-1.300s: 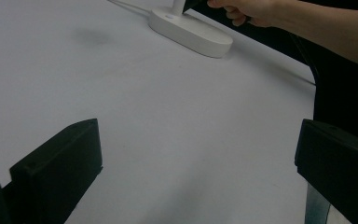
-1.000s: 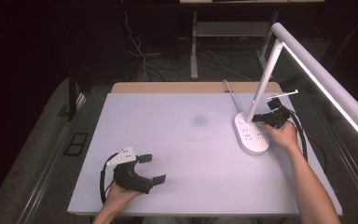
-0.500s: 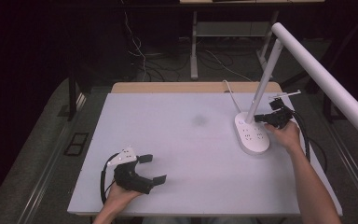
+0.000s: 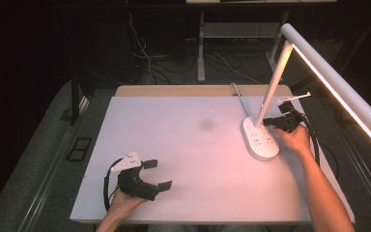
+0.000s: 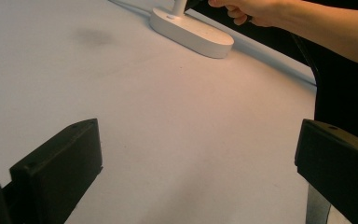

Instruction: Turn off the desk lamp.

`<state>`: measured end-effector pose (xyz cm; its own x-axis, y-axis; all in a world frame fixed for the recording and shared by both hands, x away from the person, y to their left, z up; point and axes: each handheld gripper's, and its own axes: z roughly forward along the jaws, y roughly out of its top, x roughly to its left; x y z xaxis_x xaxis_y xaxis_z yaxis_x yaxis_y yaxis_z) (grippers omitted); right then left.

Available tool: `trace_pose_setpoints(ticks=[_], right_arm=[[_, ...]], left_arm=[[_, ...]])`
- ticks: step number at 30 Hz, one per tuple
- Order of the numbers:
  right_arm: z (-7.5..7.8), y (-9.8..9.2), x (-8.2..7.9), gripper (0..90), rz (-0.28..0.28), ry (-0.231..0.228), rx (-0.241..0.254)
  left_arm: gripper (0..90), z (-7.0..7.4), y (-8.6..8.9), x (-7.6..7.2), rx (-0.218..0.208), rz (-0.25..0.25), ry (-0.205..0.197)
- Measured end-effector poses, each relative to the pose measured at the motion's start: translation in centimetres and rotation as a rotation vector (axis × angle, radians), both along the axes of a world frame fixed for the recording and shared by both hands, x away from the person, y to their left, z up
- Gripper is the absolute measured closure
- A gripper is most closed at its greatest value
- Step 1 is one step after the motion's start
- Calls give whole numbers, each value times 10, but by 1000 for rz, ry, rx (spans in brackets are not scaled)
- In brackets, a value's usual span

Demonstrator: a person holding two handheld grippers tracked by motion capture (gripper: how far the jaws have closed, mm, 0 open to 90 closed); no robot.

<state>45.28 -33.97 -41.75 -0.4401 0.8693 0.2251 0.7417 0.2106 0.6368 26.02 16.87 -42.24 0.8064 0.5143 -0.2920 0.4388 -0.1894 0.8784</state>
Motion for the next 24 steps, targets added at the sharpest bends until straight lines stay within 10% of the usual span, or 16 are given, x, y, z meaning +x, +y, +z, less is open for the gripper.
trace_pose_setpoints(ticks=[24], right_arm=[[-1,2,-1,900,-11,-1,6]], left_arm=[[0,0,0,0,4,-2,-2]])
